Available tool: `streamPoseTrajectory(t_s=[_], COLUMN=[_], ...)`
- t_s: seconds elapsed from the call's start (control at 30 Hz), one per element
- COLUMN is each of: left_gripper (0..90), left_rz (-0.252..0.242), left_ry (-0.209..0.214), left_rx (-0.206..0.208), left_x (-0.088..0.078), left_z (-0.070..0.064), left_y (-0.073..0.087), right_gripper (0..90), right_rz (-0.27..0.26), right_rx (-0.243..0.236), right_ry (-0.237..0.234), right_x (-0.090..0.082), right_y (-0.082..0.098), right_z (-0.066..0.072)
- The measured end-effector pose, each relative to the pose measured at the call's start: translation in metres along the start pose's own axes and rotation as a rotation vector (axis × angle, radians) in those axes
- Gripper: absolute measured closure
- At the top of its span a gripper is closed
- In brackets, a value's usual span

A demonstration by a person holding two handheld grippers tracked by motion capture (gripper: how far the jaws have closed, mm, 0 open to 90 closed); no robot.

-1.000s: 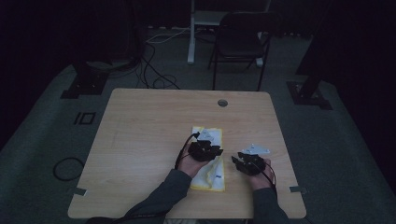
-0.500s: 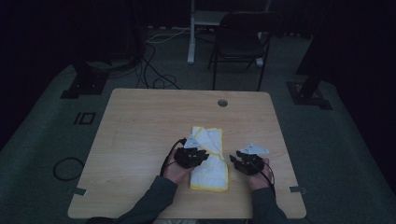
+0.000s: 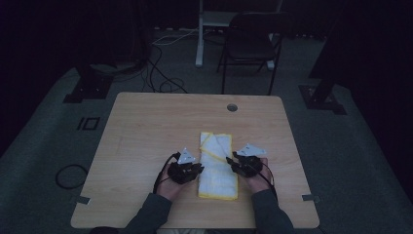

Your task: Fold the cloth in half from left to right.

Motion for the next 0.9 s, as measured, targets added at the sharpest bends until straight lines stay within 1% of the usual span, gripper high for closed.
streamPoseTrajectory(t_s=[0.1, 0.2, 0.23, 0.27, 0.33, 0.4, 0.43, 0.47, 0.5, 0.53, 0.57, 0.6, 0.67, 0.7, 0.73, 0.77, 0.8, 0.87, 0.9], left_gripper=[79.3, 78.8, 78.8, 78.8, 78.8, 78.8, 78.8, 78.8, 78.8, 78.8, 78.8, 78.8, 78.8, 78.8, 78.8, 78.8, 78.8, 78.8, 78.8], left_rz=[0.003, 0.007, 0.007, 0.007, 0.004, -0.001, -0.001, -0.003, -0.006, -0.002, -0.003, -0.003, -0.005, -0.005, -0.005, -0.002, -0.002, -0.003, -0.002], left_ry=[0.001, 0.004, 0.006, 0.004, 0.003, -0.002, -0.002, -0.001, -0.002, -0.005, -0.005, -0.008, -0.010, -0.009, -0.009, -0.007, -0.007, -0.006, -0.006], left_rx=[-0.002, 0.002, 0.003, 0.007, 0.008, 0.003, 0.001, -0.002, -0.009, -0.014, -0.022, -0.028, -0.032, -0.031, -0.031, -0.026, -0.026, -0.027, -0.028], left_x=[-0.001, -0.002, -0.003, -0.005, -0.008, -0.011, -0.012, -0.014, -0.014, -0.015, -0.015, -0.016, -0.016, -0.016, -0.016, -0.015, -0.015, -0.015, -0.014], left_z=[-0.001, -0.002, -0.002, -0.002, -0.002, -0.001, 0.001, 0.002, 0.003, 0.005, 0.007, 0.009, 0.010, 0.010, 0.010, 0.009, 0.009, 0.009, 0.009], left_y=[0.005, 0.008, 0.009, 0.010, 0.013, 0.016, 0.018, 0.020, 0.021, 0.023, 0.024, 0.025, 0.026, 0.026, 0.026, 0.025, 0.025, 0.026, 0.026], right_gripper=[61.9, 62.0, 62.0, 62.1, 62.3, 62.7, 62.7, 63.3, 63.3, 63.3, 63.3, 63.4, 63.4, 63.3, 63.3, 63.4, 63.4, 63.1, 63.1], right_rz=[-0.010, -0.006, -0.006, -0.004, -0.004, -0.003, -0.003, -0.001, -0.001, 0.004, 0.004, 0.008, 0.012, 0.020, 0.020, 0.030, 0.030, 0.049, 0.049], right_rx=[-0.015, -0.027, -0.027, -0.035, -0.039, -0.040, -0.040, -0.044, -0.044, -0.051, -0.051, -0.057, -0.066, -0.070, -0.070, -0.080, -0.080, -0.087, -0.087], right_ry=[-0.014, -0.025, -0.025, -0.031, -0.033, -0.043, -0.043, -0.048, -0.048, -0.050, -0.050, -0.052, -0.051, -0.053, -0.053, -0.056, -0.056, -0.061, -0.061], right_x=[0.006, 0.015, 0.015, 0.019, 0.021, 0.026, 0.026, 0.031, 0.031, 0.035, 0.035, 0.039, 0.042, 0.049, 0.049, 0.054, 0.054, 0.063, 0.063], right_y=[-0.007, -0.014, -0.014, -0.018, -0.020, -0.024, -0.024, -0.028, -0.028, -0.031, -0.031, -0.035, -0.037, -0.042, -0.042, -0.045, -0.045, -0.047, -0.047], right_z=[0.005, 0.009, 0.009, 0.012, 0.013, 0.015, 0.015, 0.017, 0.017, 0.018, 0.018, 0.020, 0.021, 0.023, 0.023, 0.023, 0.023, 0.025, 0.025])
Point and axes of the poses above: each handheld gripper's, and its own axes: x roughly forward along the jaws, y roughly out of its underside, z roughly to its left, the point moved 2 cm from there along x, roughly forward along the jaws, and after that the axes turned 4 degrees about z, right-handed, at the moved point
